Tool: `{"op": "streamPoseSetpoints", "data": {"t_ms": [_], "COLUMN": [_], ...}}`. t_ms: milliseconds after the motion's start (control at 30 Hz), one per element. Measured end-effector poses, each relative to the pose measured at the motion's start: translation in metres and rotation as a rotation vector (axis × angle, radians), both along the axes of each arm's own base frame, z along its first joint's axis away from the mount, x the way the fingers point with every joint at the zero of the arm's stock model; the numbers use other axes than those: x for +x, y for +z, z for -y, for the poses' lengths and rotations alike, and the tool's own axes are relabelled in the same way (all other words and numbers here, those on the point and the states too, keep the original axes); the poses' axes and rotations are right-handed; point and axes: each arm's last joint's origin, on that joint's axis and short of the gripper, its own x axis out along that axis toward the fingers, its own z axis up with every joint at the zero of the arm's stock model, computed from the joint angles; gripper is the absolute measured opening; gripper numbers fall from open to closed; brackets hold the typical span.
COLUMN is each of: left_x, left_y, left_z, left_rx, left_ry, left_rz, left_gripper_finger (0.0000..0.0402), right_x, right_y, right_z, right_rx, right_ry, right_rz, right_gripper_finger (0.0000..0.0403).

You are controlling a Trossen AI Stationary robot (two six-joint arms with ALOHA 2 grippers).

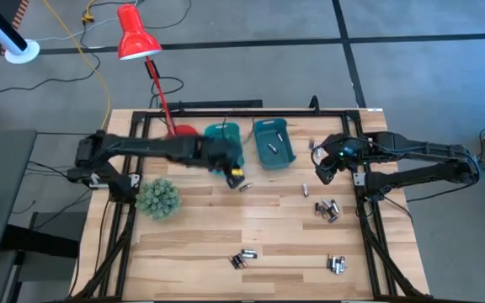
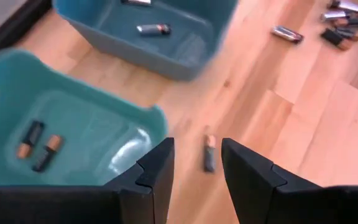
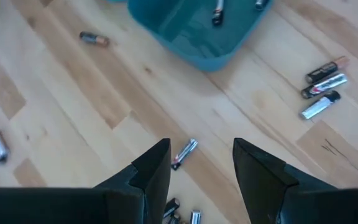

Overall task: Sort batteries
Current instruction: Put the black battery into the green bin

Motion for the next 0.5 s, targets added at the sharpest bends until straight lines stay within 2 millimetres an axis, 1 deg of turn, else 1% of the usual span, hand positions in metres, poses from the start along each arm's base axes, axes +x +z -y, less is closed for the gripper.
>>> {"op": "streamPoseSetpoints", "data": {"t_ms": [167, 267, 367, 500], "left_x": [-0.004, -0.008, -0.011, -0.016], "left_y": [-0.011, -0.012, -0.017, -0.027], "left_z": [0.049, 0.074, 0.091, 0.104], "left_rx": [0.022, 0.055, 0.079, 0.079], "left_ry": [0.052, 0.066, 0.041, 0.010], "left_rz": [0.064, 0.092, 0.110, 0.101], "left_gripper_finger": [0.0128, 0.0128, 0.0128, 0.0128], "right_x": [0.001, 0.001, 0.001, 0.001], "right_y": [0.000, 0.000, 0.000, 0.000], "right_z": [-0.008, -0.012, -0.017, -0.022], "right_rx": [-0.030, -0.034, -0.029, -0.025], "right_ry": [0.057, 0.087, 0.110, 0.135], "right_rz": [-0.005, -0.004, -0.001, 0.001], "right_gripper_finger": [0.0189, 0.0189, 0.0189, 0.0189]}}
